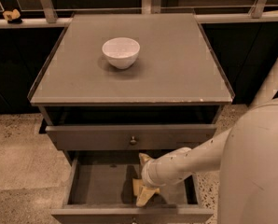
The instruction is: Pick sponge from middle drawer and place on counter
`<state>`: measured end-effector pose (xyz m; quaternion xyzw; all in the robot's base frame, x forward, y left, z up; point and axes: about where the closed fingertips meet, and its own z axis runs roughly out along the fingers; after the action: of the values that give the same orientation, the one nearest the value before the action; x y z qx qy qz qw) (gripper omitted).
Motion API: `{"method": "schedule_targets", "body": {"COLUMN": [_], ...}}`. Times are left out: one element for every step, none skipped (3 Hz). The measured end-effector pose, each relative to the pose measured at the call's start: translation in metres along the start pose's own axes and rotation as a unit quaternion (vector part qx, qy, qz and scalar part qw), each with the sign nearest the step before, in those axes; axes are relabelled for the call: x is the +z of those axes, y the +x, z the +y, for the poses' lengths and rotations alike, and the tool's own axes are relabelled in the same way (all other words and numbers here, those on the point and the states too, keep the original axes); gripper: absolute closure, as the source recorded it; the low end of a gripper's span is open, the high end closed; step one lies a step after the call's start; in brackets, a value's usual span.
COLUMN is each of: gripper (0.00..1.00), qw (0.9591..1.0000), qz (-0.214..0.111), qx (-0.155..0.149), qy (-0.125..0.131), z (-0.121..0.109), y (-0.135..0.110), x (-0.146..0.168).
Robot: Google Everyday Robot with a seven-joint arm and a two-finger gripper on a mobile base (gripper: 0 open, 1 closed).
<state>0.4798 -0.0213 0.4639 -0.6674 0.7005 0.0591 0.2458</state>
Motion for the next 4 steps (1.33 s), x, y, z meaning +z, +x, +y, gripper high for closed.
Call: {"method": "schedule_targets", "body": {"gripper": [0.00, 0.00, 0.00, 0.00], "qw": [0.9997, 0.9971, 0.9942, 0.9942], "qz": [0.003, 0.013, -0.003, -0.003], "qx": [0.011, 0.044, 0.051, 0.051], "qy": [0.023, 0.060, 0.095, 0.095], "z": [-0.009, -0.020, -0.039, -0.039], "y": [0.005, 0.018, 0.008, 0.008], "x": [0.004, 0.020, 0.019, 0.019]}}
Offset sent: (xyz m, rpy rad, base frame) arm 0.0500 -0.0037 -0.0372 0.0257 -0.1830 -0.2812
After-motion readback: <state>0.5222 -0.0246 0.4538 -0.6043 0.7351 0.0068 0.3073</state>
